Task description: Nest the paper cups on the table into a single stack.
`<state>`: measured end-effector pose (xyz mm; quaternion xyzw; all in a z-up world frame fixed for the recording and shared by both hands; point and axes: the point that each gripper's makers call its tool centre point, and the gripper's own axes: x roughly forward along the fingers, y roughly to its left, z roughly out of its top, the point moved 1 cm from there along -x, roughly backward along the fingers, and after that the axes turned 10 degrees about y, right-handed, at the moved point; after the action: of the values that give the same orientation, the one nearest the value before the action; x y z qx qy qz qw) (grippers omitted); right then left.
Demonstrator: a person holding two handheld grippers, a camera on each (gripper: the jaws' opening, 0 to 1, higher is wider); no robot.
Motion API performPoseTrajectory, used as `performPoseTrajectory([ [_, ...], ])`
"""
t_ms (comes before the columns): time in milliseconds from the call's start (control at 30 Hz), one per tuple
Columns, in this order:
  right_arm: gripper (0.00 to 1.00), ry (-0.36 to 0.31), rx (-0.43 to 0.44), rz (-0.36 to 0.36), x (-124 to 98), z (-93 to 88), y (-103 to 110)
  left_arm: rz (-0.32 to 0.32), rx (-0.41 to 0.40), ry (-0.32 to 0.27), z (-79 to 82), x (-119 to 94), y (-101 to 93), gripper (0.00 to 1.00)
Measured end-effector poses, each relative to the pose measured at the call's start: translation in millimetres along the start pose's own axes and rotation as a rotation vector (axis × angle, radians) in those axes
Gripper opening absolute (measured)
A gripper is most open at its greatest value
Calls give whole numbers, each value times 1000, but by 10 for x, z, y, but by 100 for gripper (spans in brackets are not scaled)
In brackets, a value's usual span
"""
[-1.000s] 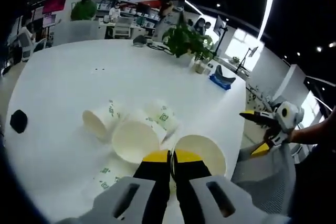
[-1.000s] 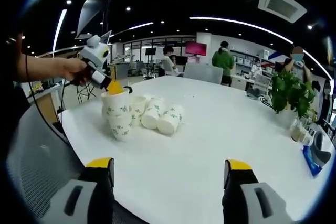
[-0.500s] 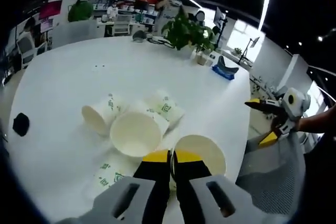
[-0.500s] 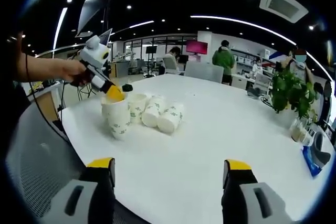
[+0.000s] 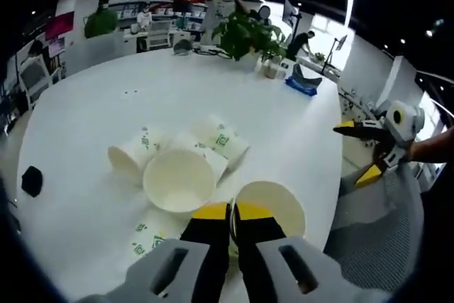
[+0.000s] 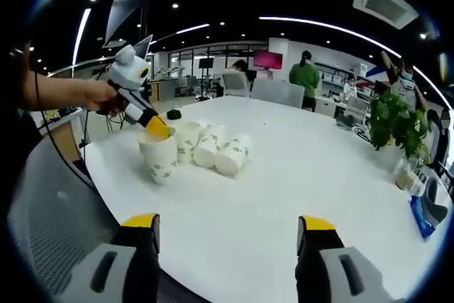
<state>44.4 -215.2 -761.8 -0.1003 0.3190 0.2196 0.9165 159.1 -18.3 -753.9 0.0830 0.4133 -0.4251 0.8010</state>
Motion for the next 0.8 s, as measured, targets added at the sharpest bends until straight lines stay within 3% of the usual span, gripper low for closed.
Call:
performPoseTrajectory([
  [800,81,1,-5,3,-9,4,7,74,17,-14,-1,-42,147,1],
])
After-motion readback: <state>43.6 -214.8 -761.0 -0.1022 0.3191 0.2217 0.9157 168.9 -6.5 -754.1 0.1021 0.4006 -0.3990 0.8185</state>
